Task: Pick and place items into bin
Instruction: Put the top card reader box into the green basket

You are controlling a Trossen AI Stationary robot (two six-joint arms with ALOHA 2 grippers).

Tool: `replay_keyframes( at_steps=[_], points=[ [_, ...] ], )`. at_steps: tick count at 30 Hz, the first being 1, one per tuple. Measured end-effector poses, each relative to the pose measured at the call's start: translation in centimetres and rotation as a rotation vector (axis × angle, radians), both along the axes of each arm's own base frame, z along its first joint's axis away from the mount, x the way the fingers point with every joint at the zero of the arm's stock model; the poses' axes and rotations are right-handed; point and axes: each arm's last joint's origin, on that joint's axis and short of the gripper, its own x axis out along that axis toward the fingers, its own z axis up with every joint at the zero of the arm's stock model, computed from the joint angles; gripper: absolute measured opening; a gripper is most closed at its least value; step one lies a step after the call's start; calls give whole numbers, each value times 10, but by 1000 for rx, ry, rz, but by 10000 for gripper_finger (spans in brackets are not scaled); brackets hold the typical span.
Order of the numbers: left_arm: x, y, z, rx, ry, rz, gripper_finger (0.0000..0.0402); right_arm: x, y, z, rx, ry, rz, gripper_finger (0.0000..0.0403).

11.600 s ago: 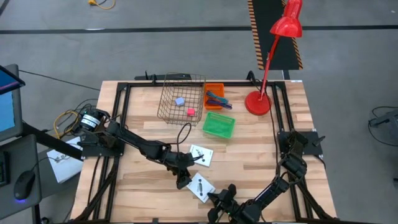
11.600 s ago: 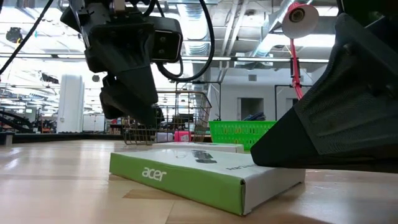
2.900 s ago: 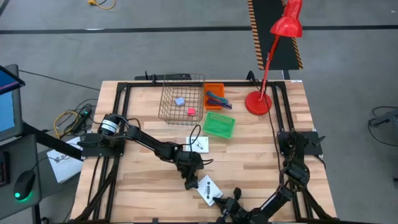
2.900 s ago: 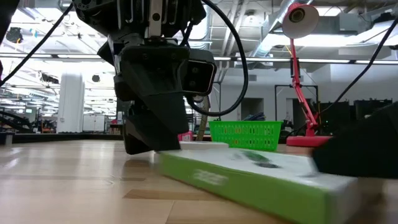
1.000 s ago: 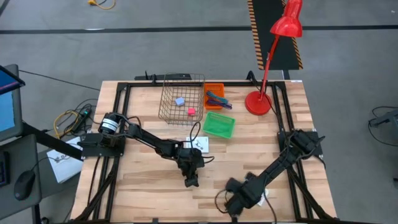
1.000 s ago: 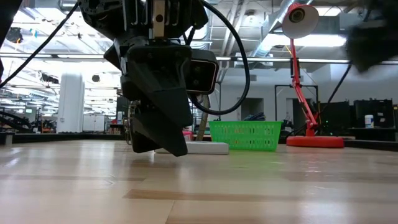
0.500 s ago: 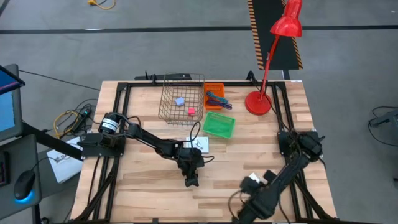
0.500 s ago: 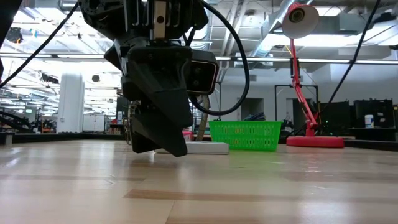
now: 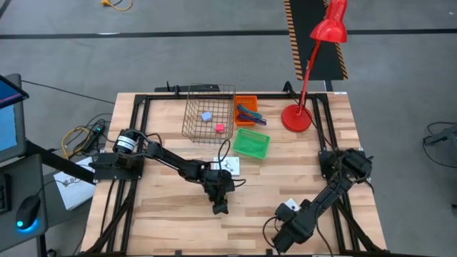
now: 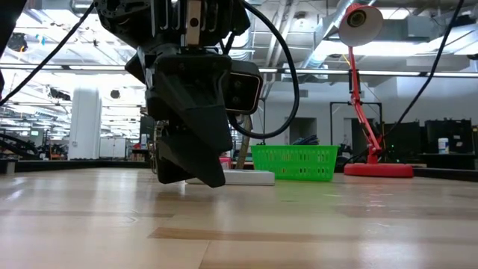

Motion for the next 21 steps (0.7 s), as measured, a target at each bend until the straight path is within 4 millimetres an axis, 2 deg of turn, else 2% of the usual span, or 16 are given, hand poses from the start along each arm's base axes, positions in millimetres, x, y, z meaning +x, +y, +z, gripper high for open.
replay_keyframes(
  at_steps=[12,18,21],
  points=[
    [0,0,0,-2,3,4,143,63,-22,13,15,-287,162,0],
    [0,0,0,0,3,6,143,78,-29,13,18,-375,209,0],
    [0,0,0,1,2,7,143,79,-30,11,9,-393,220,0]
  ],
)
